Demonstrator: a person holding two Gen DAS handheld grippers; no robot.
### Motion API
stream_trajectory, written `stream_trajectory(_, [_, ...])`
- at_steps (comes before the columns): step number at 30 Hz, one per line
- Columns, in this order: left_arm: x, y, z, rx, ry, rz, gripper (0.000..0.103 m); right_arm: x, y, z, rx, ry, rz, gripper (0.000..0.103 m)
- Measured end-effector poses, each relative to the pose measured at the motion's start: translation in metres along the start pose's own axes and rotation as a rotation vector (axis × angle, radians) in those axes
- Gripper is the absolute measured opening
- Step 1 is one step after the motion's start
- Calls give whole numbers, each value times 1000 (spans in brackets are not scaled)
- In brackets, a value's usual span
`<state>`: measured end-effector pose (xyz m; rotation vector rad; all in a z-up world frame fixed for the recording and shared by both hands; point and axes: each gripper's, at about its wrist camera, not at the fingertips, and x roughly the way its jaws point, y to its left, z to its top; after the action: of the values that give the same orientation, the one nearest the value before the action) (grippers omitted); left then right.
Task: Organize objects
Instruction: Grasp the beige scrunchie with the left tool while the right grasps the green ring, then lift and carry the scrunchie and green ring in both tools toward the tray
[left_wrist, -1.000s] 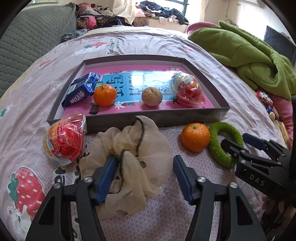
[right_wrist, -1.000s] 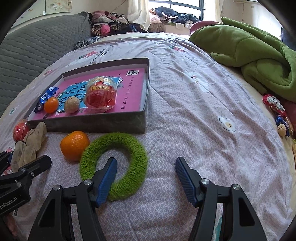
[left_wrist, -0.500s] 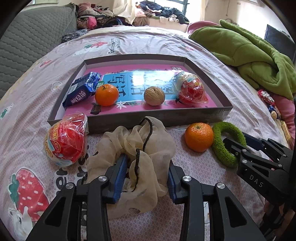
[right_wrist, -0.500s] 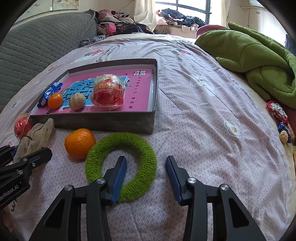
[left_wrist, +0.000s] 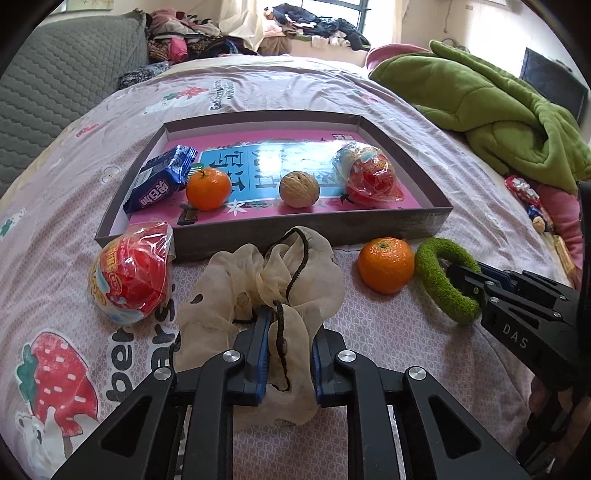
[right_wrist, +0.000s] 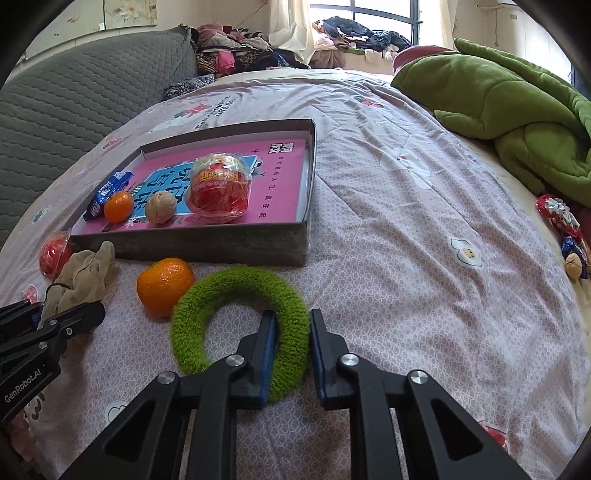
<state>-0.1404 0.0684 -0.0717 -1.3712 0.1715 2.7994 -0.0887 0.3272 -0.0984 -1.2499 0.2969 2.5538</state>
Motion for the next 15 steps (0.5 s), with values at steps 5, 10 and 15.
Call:
stream_trajectory(5, [-6,1,-4,-3,-1,-7,17,-5,-4,0,16,0,20,16])
stream_trajectory(10, [-10,-1,-8,-2,1,-14,17,-11,-9,2,28,-11,23,15])
stream_trajectory(15, [-16,-4,-10,0,-7,-11,17,-19,-10,3,35,-29,30,15])
